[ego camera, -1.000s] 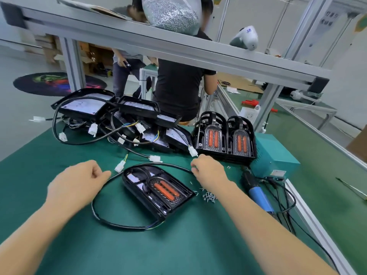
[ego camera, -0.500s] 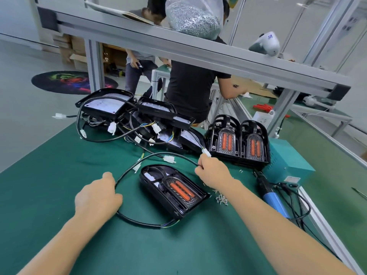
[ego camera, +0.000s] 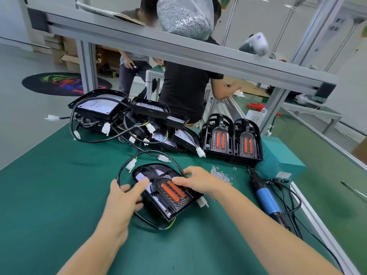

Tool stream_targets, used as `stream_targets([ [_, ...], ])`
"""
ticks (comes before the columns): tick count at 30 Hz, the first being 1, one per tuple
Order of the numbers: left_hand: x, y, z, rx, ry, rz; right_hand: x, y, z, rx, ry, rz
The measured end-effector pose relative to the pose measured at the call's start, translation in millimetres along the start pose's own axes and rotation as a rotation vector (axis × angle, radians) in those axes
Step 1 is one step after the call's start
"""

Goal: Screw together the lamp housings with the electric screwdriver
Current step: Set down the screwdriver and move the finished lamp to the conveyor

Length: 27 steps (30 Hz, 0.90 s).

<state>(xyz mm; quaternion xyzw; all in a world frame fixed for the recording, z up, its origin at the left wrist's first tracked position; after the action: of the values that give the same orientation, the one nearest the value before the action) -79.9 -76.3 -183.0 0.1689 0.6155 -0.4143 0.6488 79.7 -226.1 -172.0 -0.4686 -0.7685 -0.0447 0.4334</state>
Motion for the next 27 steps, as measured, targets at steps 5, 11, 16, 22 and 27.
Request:
stream_targets([
  [5, 1.8, -8.3, 18.4, -0.026, -0.053, 0.07, 1.4, -11.1, 11.3, 0.012, 0.225, -0.009],
  [11, -20.9, -15.7, 23.0, 0.007, -0.28, 0.244, 13.5, -49.2, 14.3, 0.021, 0.552, -0.093],
  [16, -62.6, -26.7, 53.5, 0.159, -0.288, 0.385, 21.1, -79.5, 10.9, 0.07, 0.905, -0.184],
  [22, -77.9, -29.0, 112.0, 0.395, -0.15, 0.31, 12.8, -112.0, -19.7, -0.006, 1.066, -0.302],
  [27, -80.3, -44.0, 178.2, 0.611, -0.071, 0.287, -19.0, -139.1, -61.5, -0.229, 1.141, -0.311],
])
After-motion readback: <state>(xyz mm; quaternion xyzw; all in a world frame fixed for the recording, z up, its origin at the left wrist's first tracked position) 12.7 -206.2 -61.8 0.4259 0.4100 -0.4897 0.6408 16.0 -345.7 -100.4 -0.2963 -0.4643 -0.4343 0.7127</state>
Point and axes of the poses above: each hand's wrist, its own y-axis towards the middle knuckle, its own z-axis out of the palm, x = y × z, the point moved 10 cm from there along y, towards the middle knuckle, and after that the axes turned 1 degree about x, right-handed, at the moved point
